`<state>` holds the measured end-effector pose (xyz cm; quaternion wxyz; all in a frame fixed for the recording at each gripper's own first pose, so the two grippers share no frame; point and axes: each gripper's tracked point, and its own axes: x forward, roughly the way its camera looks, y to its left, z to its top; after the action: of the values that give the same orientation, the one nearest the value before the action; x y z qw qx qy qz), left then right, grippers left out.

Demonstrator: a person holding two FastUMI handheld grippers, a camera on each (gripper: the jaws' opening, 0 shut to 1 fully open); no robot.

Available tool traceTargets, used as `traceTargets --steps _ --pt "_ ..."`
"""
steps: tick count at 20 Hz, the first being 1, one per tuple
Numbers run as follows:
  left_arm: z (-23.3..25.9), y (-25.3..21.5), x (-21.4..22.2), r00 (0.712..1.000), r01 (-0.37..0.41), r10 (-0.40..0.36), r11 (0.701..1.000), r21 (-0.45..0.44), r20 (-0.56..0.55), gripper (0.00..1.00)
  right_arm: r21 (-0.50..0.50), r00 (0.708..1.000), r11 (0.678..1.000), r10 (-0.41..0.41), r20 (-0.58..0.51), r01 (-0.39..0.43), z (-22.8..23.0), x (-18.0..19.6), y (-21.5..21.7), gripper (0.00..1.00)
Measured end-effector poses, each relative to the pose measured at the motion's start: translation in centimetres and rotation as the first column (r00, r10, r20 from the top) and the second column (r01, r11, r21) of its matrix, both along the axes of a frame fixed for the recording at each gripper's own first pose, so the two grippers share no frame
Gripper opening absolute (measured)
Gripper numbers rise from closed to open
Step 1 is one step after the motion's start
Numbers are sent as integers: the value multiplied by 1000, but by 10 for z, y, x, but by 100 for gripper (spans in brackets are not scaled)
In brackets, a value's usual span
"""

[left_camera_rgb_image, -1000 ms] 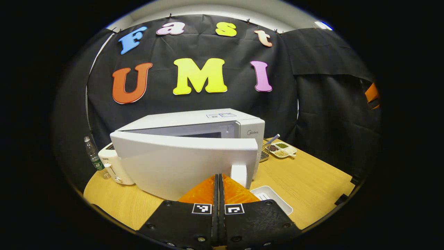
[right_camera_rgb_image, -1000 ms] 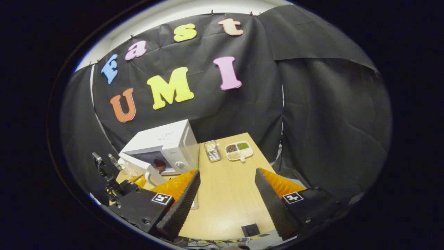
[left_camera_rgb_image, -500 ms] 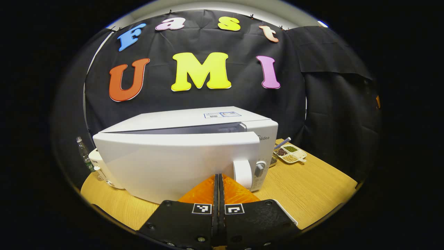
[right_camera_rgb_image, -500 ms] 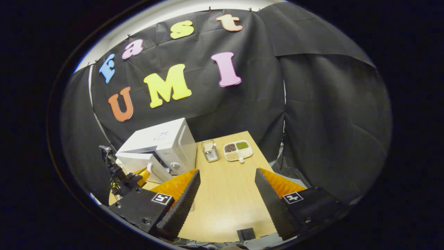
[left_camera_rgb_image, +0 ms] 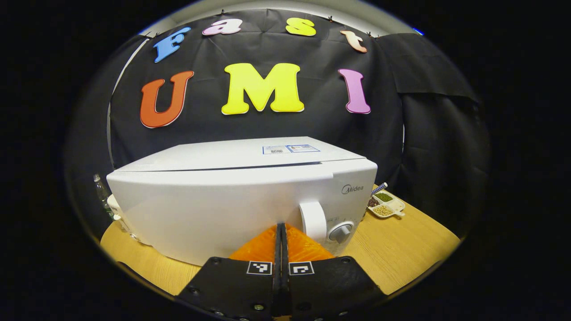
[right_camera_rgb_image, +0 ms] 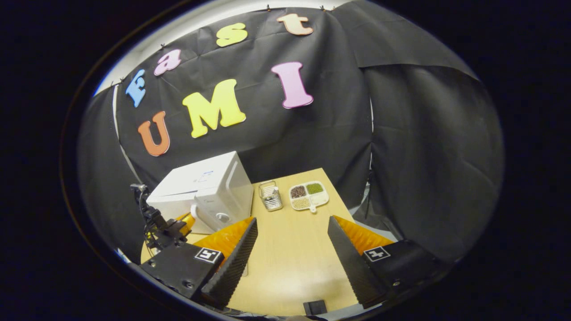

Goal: Open the microwave oven with the left hand, put the food in, and close the microwave oven.

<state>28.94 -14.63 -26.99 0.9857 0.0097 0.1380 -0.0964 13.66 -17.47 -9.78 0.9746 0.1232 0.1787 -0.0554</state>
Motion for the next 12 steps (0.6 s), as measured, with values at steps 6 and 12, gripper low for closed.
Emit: traceTargets --steps 6,12 --pt "2 -1 7 1000 -7 7 1000 6 5 0 15 1000 1000 16 -6 -16 -5 6 0 100" --pt "4 1 4 999 -44 44 999 2 -30 0 16 1000 999 29 -3 -29 -7 8 1 100"
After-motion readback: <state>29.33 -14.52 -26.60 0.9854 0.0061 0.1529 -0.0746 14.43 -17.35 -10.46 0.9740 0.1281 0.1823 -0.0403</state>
